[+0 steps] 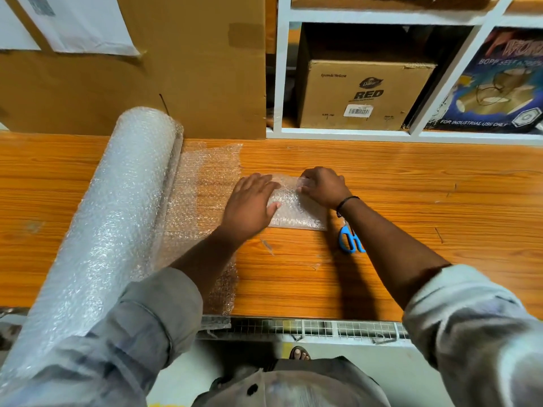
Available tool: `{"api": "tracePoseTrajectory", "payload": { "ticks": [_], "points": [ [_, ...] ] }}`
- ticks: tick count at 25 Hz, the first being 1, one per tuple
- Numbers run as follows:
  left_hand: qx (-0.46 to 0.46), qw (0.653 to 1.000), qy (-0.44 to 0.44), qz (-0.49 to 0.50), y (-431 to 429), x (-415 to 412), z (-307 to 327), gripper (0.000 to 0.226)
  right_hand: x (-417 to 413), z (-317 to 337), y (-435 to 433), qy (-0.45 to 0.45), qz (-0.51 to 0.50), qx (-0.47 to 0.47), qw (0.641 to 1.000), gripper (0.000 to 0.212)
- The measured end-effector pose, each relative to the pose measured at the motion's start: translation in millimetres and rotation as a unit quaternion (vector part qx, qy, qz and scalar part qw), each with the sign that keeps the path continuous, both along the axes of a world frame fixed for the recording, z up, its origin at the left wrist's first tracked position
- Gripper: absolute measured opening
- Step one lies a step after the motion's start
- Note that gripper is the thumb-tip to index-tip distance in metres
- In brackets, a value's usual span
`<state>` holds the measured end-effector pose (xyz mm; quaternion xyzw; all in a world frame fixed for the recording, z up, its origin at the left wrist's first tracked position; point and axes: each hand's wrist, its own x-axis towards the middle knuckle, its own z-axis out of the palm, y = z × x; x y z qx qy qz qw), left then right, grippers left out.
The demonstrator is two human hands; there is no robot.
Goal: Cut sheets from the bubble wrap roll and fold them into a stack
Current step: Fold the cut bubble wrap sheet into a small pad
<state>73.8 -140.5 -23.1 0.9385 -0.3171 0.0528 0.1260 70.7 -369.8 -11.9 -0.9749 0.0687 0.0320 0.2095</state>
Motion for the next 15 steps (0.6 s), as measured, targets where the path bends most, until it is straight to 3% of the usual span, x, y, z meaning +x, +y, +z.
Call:
{"api": "tracePoseTrajectory", "payload": {
  "ticks": [2,4,6,10,12,15],
  "points": [
    [0.048,0.998,0.041,-0.014,-3.0,-0.5,-16.6,0.057,1.2,-4.3,4.0,-0.004,-0.001,-0.055,0.998,0.035],
    [0.072,0.995,0.061,-0.025,-3.9,1.7,-29.3,0.062,-6.9,-11.5,15.8,-0.067,0.021,-0.127,0.989,0.042],
    [0.088,0.993,0.076,-0.034,-2.9,3.9,-37.4,0.066,-20.3,-24.9,33.1,-0.107,0.074,-0.132,0.983,0.05],
    [0.125,0.985,0.109,-0.054,-0.9,3.6,-51.3,0.074,-38.1,-57.3,47.6,-0.027,0.133,-0.09,0.987,0.064],
    [0.129,0.984,0.105,-0.063,0.7,3.3,-54.7,0.086,-42.6,-65.7,43.1,-0.024,0.142,-0.102,0.984,0.074],
    [0.133,0.983,0.103,-0.072,1.7,5.2,-58.5,0.098,-41.5,-68.6,42.4,-0.018,0.141,-0.111,0.984,0.071]
  ]
}}
